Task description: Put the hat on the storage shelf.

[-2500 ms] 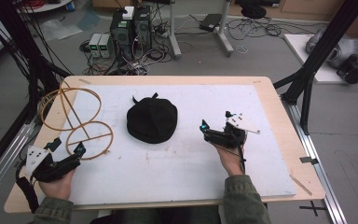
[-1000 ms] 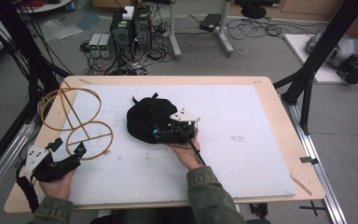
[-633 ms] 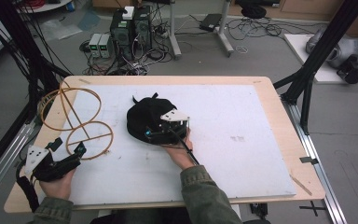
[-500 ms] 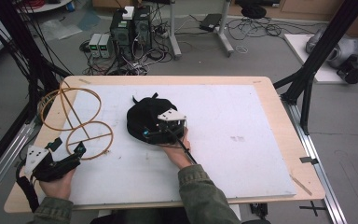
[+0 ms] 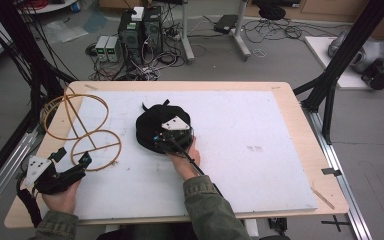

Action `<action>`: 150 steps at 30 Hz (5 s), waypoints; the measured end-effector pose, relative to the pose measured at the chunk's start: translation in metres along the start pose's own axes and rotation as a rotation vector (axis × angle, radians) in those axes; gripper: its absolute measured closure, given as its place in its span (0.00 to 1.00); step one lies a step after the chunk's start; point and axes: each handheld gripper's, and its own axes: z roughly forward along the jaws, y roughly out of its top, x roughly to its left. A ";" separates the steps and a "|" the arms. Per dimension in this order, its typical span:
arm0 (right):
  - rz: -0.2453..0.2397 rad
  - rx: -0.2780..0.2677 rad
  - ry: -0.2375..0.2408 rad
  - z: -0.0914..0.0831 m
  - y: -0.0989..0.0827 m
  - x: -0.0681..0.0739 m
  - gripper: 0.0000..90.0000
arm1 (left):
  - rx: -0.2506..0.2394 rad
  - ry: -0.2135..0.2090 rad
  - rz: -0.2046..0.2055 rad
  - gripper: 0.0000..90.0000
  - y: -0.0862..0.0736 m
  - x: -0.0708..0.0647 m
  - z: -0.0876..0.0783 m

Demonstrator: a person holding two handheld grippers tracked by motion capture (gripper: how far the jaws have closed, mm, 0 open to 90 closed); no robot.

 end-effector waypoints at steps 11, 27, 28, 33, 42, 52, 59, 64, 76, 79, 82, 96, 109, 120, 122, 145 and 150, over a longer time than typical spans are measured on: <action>0.076 0.015 0.083 -0.001 0.001 -0.008 0.89 | 0.003 -0.007 0.001 0.16 0.000 -0.001 0.001; 0.110 0.004 0.084 -0.008 0.002 -0.013 0.97 | 0.011 -0.019 0.003 0.16 -0.001 -0.002 0.003; 0.112 -0.008 0.085 -0.010 0.003 -0.014 0.97 | 0.010 -0.018 0.001 0.16 -0.001 -0.002 0.003; 0.139 -0.041 0.083 -0.017 0.005 -0.019 0.97 | 0.011 -0.021 0.000 0.16 -0.001 -0.002 0.003; 0.098 -0.175 0.039 -0.037 0.016 -0.024 0.97 | 0.015 -0.027 0.003 0.16 -0.001 -0.003 0.003; 0.110 -0.303 0.014 -0.057 0.033 -0.036 0.97 | 0.017 -0.031 0.005 0.16 -0.002 -0.004 0.003; 0.102 -0.392 0.004 -0.070 0.051 -0.041 0.97 | 0.016 -0.031 0.002 0.16 -0.002 -0.004 0.003; 0.101 -0.426 -0.001 -0.077 0.063 -0.045 0.97 | 0.016 -0.031 0.000 0.16 -0.002 -0.004 0.003; 0.096 -0.528 0.026 -0.092 0.085 -0.047 0.97 | 0.015 -0.034 -0.006 0.16 -0.002 -0.004 0.002; 0.102 -0.554 0.036 -0.095 0.090 -0.046 0.97 | 0.018 -0.034 -0.009 0.16 -0.002 -0.003 0.002; 0.106 -0.602 0.062 -0.099 0.099 -0.045 0.97 | 0.016 -0.037 -0.007 0.16 -0.002 -0.004 0.002; 0.079 -0.650 0.177 -0.094 0.123 -0.024 0.97 | 0.015 -0.039 -0.011 0.16 -0.002 -0.004 0.002; 0.082 -0.661 0.246 -0.080 0.142 0.001 0.97 | 0.016 -0.033 -0.013 0.16 -0.002 -0.002 0.003; 0.080 -0.676 0.327 -0.071 0.158 0.027 0.97 | 0.017 -0.029 -0.017 0.16 -0.002 -0.001 0.001; 0.078 -0.678 0.346 -0.068 0.162 0.033 0.97 | 0.016 -0.027 -0.019 0.16 -0.002 0.000 0.001; 0.005 -0.616 0.531 -0.051 0.183 0.084 0.97 | 0.021 -0.061 -0.016 0.16 -0.003 -0.001 0.004; -0.023 -0.594 0.541 -0.049 0.180 0.090 0.97 | 0.023 -0.060 -0.020 0.16 -0.003 -0.001 0.004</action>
